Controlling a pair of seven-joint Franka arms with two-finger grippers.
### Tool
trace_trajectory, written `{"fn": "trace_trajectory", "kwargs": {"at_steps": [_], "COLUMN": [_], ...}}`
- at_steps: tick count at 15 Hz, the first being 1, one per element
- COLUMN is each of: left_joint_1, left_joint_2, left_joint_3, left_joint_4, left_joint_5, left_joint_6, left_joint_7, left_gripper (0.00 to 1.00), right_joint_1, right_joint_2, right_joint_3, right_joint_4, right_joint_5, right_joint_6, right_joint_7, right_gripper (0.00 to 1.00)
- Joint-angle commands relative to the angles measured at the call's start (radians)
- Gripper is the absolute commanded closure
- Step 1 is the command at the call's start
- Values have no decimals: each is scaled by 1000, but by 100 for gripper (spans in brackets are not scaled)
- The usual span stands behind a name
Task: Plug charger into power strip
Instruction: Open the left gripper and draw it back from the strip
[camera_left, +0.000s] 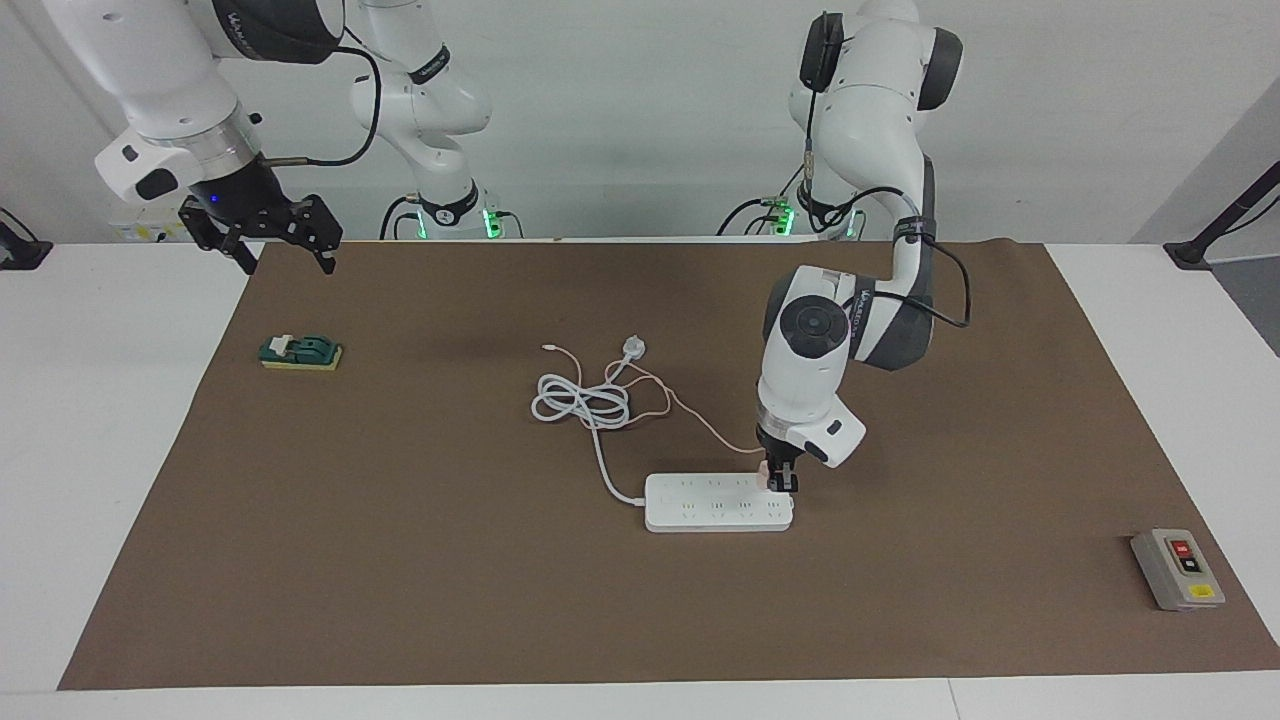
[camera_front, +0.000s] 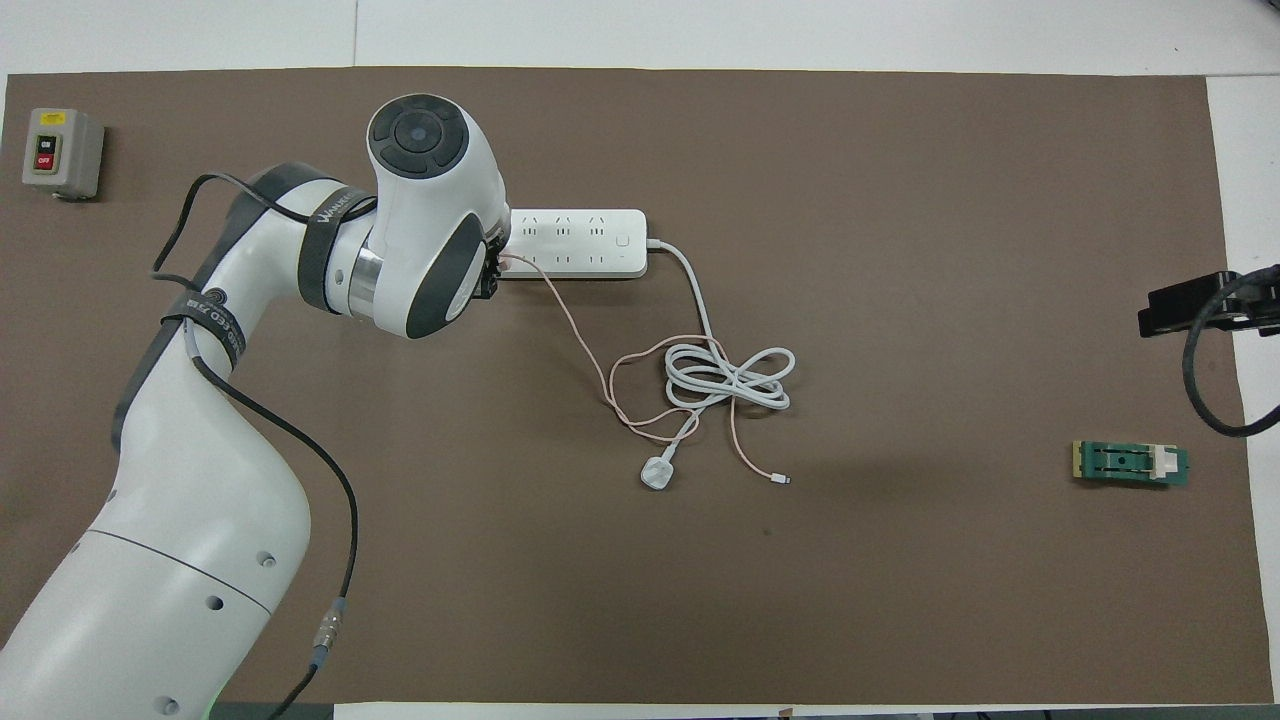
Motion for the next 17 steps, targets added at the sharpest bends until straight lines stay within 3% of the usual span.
{"fn": "trace_trajectory", "kwargs": {"at_steps": [1, 7, 11, 17], "left_joint_1": [12, 55, 97, 264], "left_joint_2": [-69, -207, -279, -370], "left_joint_3": [3, 3, 10, 11], "left_joint_4": [-17, -22, -20, -26], "left_joint_5": [-20, -30, -30, -30], "left_joint_6": [4, -74, -141, -236], "left_joint_7": [46, 273, 642, 1314], "left_gripper": [0, 0, 0, 0], "right_joint_1": [2, 2, 2, 2], "right_joint_2": [-13, -12, -13, -13], "right_joint_3": [-1, -1, -1, -1], "right_joint_4": [-11, -11, -11, -11], "right_joint_5": [-3, -3, -3, -3], "right_joint_6": [1, 1, 1, 1], "right_joint_7": [-16, -16, -18, -18], "right_gripper": [0, 0, 0, 0]}}
